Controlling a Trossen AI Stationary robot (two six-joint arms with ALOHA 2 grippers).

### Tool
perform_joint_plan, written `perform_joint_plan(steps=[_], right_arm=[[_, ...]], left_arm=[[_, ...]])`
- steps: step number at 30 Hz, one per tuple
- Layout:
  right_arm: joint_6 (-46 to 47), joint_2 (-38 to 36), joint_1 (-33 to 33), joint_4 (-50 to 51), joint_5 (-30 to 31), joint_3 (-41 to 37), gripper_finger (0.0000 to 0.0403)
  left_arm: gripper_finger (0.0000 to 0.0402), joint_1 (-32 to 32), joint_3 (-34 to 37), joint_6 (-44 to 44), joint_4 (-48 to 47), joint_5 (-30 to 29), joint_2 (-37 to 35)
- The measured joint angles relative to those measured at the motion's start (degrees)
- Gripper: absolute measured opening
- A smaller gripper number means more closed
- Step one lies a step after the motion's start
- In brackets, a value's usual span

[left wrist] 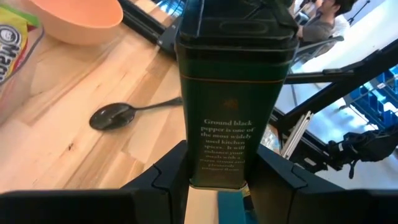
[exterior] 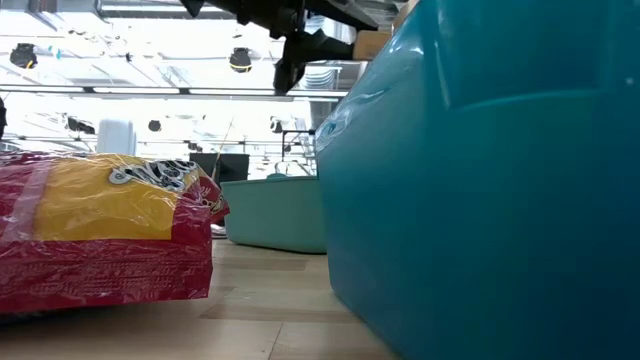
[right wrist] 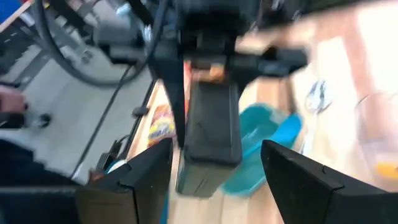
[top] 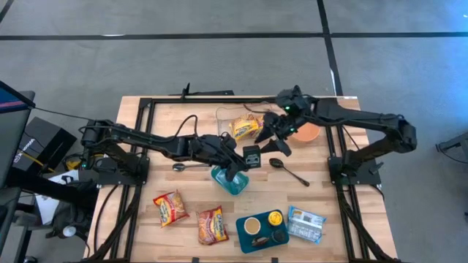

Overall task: Pick & Place Food Item
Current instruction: Put the black seasoning can into the blue bin

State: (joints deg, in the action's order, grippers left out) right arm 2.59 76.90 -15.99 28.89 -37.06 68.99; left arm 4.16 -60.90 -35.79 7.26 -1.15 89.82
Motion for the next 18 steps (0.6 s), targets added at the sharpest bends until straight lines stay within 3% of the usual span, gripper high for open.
perform_joint_plan(steps=[5,18], right_arm=[[0.14,2.27,0.03,0.33,-3.48,-0.06,0.0239],[0.77,5.56,3.03,-2.43,-3.05,0.06,0.0239]], left_arm=[[0.0127,0.02,0.02,-0.34,-3.04,0.02,0.00],[0.0126,0.46,-0.06,-0.24,-6.47,0.09,-0.06]])
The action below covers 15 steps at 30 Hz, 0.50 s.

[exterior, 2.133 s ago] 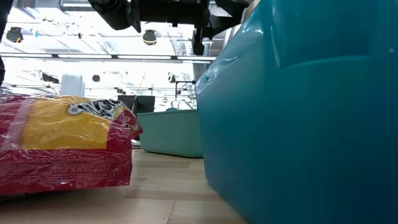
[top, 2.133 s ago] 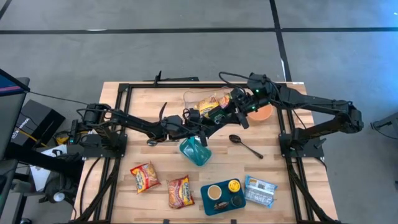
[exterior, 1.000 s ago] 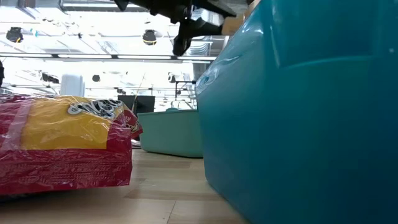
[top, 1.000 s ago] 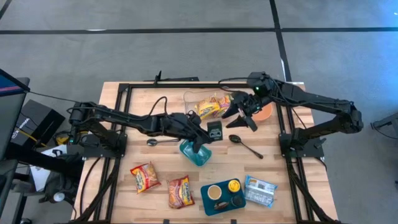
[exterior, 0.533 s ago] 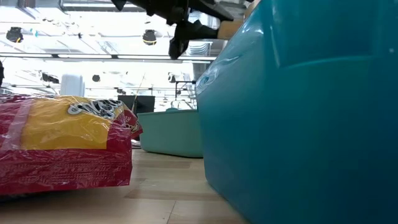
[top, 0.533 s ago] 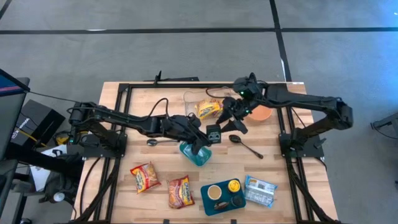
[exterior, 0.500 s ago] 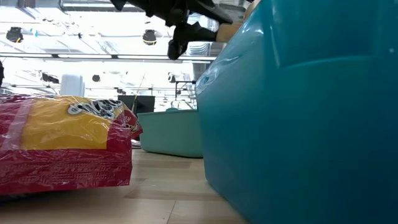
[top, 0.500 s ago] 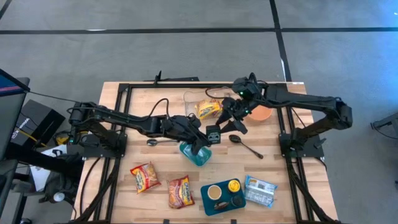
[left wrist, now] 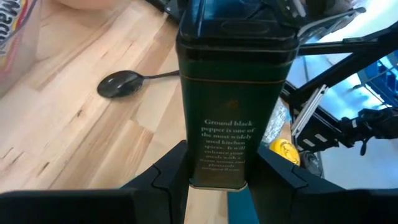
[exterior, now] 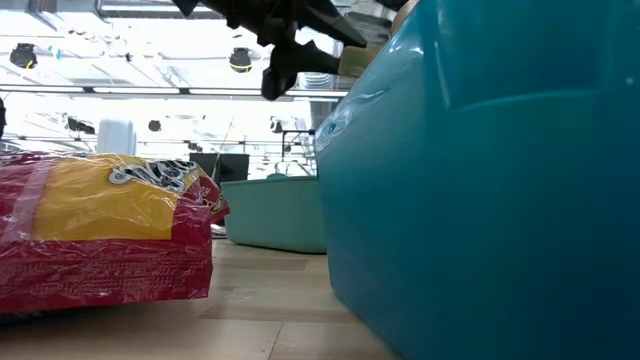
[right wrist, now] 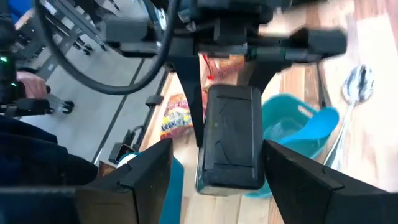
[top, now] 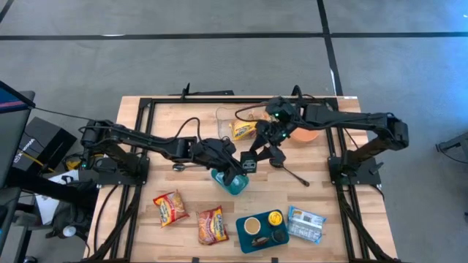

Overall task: Pick & Place Food Item
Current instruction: Put the black seasoning can into the blue bin

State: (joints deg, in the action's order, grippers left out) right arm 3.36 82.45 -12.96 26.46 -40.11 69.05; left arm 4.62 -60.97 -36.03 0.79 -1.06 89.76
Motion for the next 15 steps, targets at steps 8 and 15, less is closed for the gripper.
perform_joint_plan(steps=[8,15], right_arm=[[0.32,4.18,1.61,1.00,0.01,1.52,0.0239],[0.28,5.14,2.03,2.01,0.12,3.13,0.0231]], left_arm=[[0.0126,0.00,0.09,-0.20,-3.49,0.15,0.09],[0.0127,0.01,0.06,-0.26,-3.44,0.06,0.06]])
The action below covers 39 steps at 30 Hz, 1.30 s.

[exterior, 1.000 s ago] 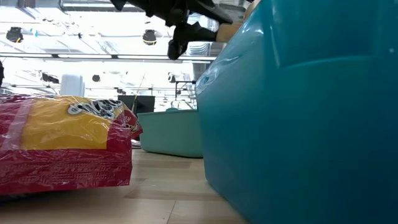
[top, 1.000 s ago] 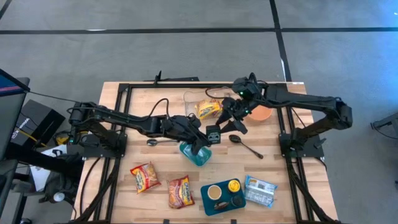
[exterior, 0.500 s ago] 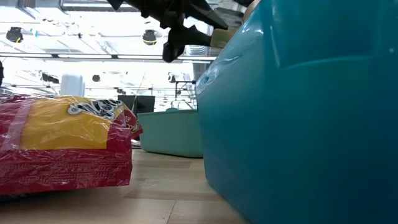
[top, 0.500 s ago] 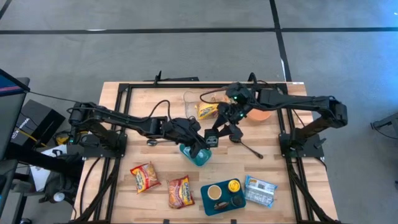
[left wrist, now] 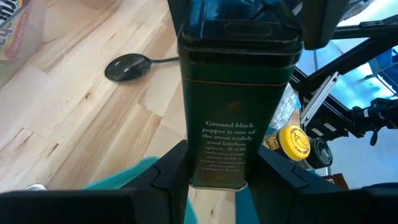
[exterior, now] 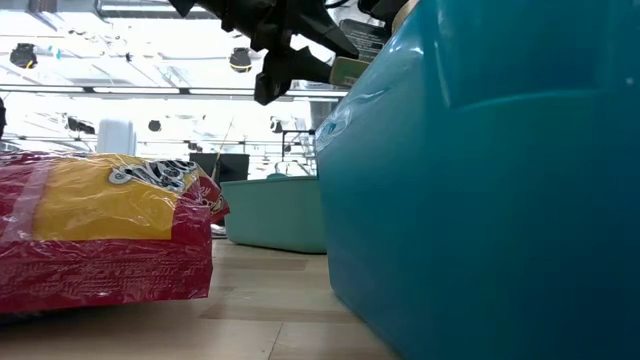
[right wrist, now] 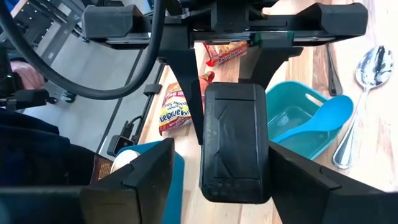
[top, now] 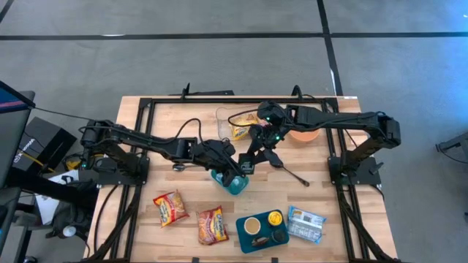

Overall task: Pick & Place Food Item
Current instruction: Put the black seasoning can into the blue bin

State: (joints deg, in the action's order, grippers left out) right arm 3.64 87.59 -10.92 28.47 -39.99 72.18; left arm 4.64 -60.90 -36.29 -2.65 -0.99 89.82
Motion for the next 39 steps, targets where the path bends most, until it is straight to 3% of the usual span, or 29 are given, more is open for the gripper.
perform_joint_plan(steps=[13,29,39], right_arm=[[0.87,0.00,1.36,-0.11,1.55,0.00,0.0162],[2.38,1.60,1.69,-0.76,1.32,0.17,0.0204],[2.06,1.70,1.71,-0.63,1.18,0.17,0.0205]], left_arm=[[0.0131,0.01,-0.06,0.02,-0.18,0.46,0.00],[0.0131,-0.05,0.04,-0.32,-0.63,-0.13,0.07],[0.0131,-0.10,0.02,-0.22,-0.68,-0.26,0.07]])
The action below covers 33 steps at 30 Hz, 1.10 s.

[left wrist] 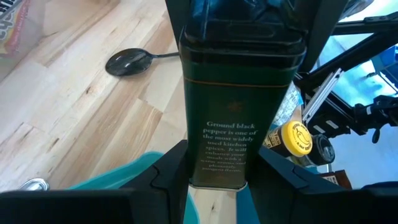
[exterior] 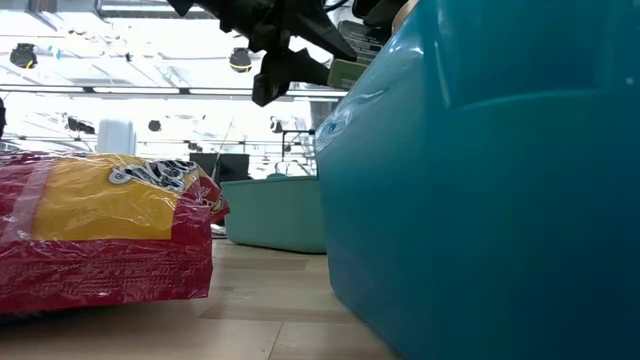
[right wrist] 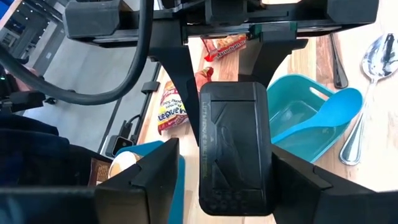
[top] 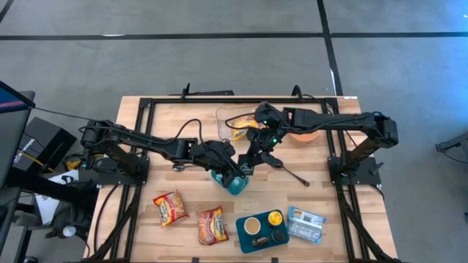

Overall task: Pick & Place Food Item
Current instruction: Put the black seasoning can into the blue bin

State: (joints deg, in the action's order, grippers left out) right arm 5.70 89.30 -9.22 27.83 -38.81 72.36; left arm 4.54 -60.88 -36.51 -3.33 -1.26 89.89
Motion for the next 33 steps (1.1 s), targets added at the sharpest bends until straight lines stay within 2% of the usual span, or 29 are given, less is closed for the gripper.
perform_joint_plan(steps=[5,16,23,28,33], right_arm=[[-0.09,0.00,0.02,0.01,-0.04,-0.04,0.0195],[0.28,0.00,0.11,-0.02,0.24,-0.07,0.0126],[0.34,0.00,0.11,0.02,0.31,-0.09,0.0142],[0.30,0.00,0.09,0.00,0.31,-0.09,0.0121],[0.33,0.00,0.11,0.02,0.54,-0.09,0.0121]], left_arm=[[0.0131,0.00,0.00,0.04,0.02,0.03,0.00],[0.0131,0.00,-0.04,0.22,0.10,0.24,-0.02],[0.0131,0.00,-0.04,0.22,0.05,0.20,-0.02],[0.0138,0.00,-0.04,0.17,0.02,0.20,-0.02],[0.0161,-0.08,-0.04,-0.39,-0.21,1.17,-0.03]])
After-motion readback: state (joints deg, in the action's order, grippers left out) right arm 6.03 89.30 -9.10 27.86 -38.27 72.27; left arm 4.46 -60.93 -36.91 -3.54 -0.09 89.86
